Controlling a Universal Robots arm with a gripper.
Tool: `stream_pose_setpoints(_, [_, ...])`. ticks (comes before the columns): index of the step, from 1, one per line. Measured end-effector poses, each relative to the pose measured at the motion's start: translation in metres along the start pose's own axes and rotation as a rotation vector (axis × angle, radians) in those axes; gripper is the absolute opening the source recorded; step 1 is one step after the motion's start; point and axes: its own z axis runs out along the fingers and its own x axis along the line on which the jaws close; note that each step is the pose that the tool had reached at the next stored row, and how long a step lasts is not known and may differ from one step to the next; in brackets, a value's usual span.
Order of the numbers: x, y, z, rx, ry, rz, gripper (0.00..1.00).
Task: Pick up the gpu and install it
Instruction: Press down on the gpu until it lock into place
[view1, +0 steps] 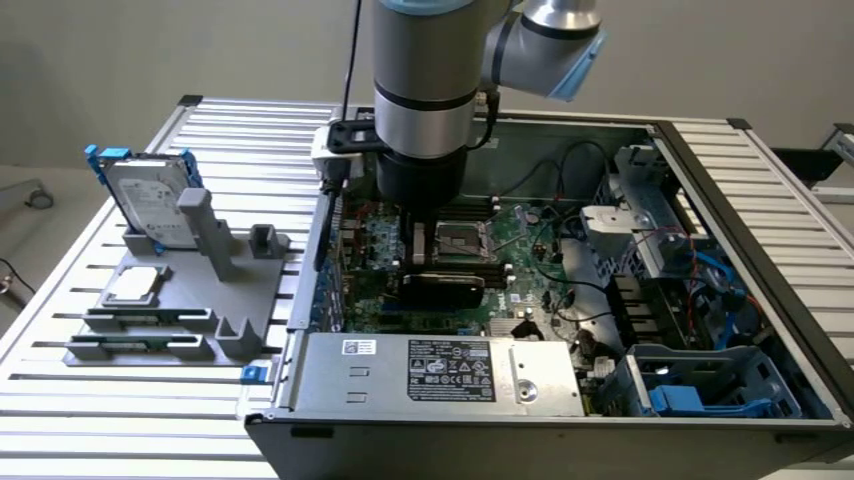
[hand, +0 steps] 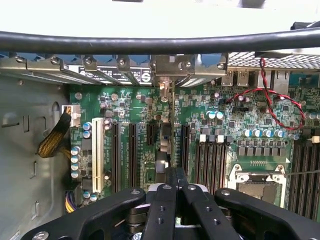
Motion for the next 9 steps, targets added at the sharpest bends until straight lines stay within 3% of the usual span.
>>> stream_pose_setpoints(9, [0.0001,0.0000,0.0016,-0.0012,0.0002,0.000,0.11])
